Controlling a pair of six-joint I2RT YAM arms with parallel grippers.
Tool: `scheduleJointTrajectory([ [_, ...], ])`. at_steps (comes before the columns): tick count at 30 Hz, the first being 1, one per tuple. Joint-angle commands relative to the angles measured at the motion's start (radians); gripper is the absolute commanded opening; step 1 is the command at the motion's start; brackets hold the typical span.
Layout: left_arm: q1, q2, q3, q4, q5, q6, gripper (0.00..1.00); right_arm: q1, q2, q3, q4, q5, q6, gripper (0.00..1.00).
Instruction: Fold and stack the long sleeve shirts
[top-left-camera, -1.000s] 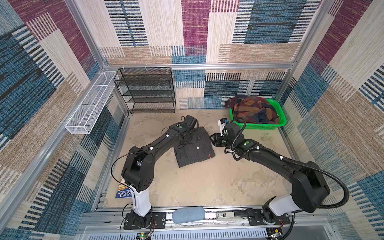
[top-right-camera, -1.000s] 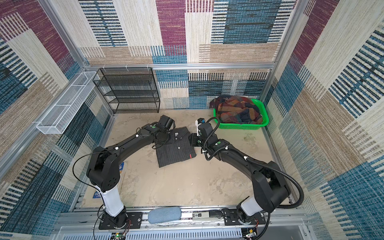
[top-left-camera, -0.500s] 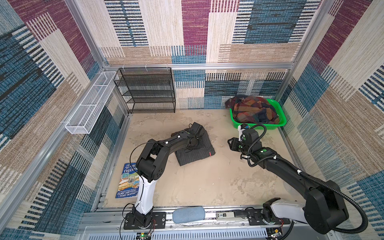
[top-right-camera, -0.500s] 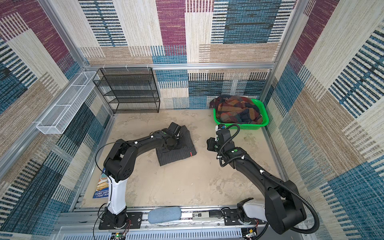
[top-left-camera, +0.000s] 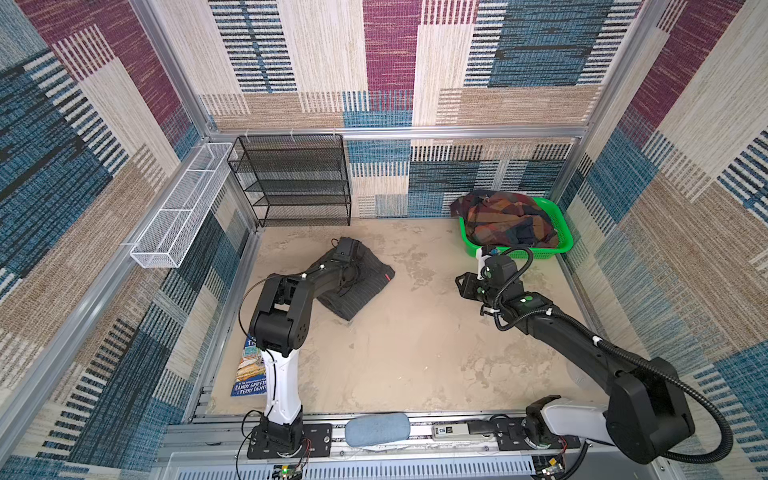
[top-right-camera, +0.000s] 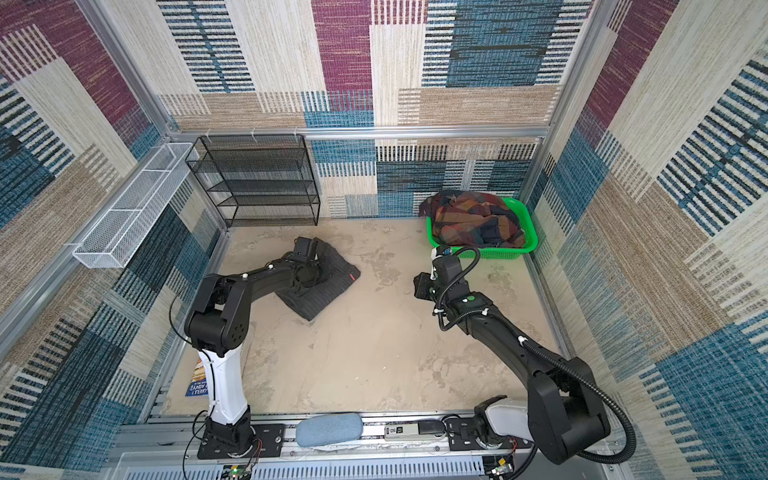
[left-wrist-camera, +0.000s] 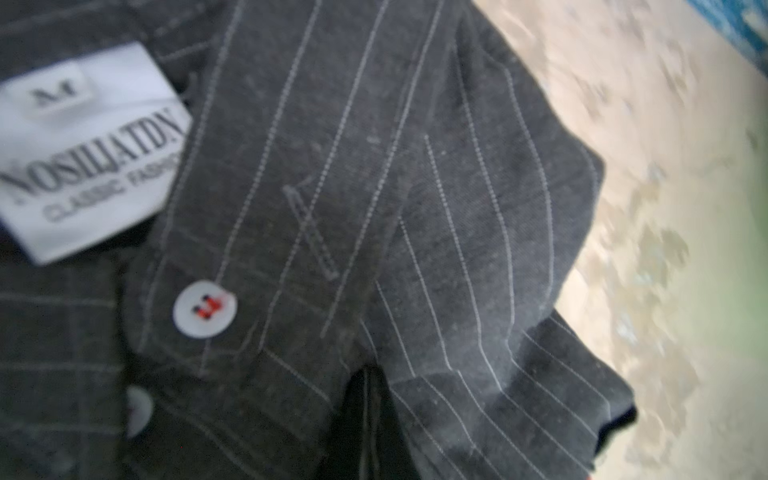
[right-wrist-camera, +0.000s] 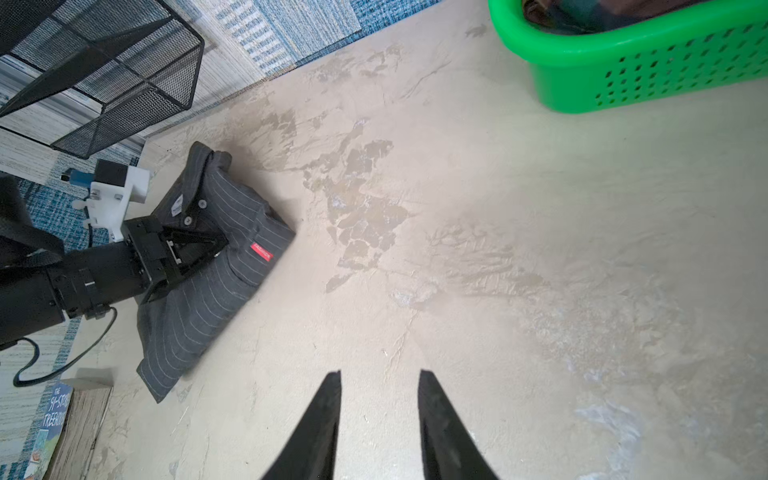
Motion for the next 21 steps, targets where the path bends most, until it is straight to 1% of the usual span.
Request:
scheduleJointTrajectory([
  [1,0.049,0.028,0.018,-0.156,-0.018,0.030,0.00,-0.001,0.000,0.011,0.013,-0.002,0.004,0.35],
  [5,0.122,0.059,0.070,-0.176,0.008,0.040,0.00,0.000,-0.016,0.008,-0.003,0.010,0.010,0.35],
  [11,0.228,0.122,0.166,-0.203,0.106,0.020,0.00,-0.001,-0.043,0.007,-0.024,0.025,0.010,0.35],
  [14,0.267,0.138,0.207,-0.215,0.163,-0.003,0.00,0.000,-0.052,0.004,-0.031,0.034,0.011,0.35],
  [17,0.289,0.143,0.230,-0.212,0.195,-0.014,0.00,-0.001,-0.058,0.002,-0.028,0.033,0.010,0.35],
  [19,0.294,0.140,0.250,-0.222,0.217,-0.011,0.06,-0.001,-0.059,0.000,-0.023,0.038,0.008,0.36],
  [20,0.294,0.127,0.249,-0.217,0.232,-0.011,0.13,-0.001,-0.063,-0.004,-0.015,0.035,0.009,0.39],
  [21,0.291,0.103,0.236,-0.201,0.251,-0.015,0.21,-0.001,-0.068,-0.009,-0.002,0.035,0.005,0.44],
])
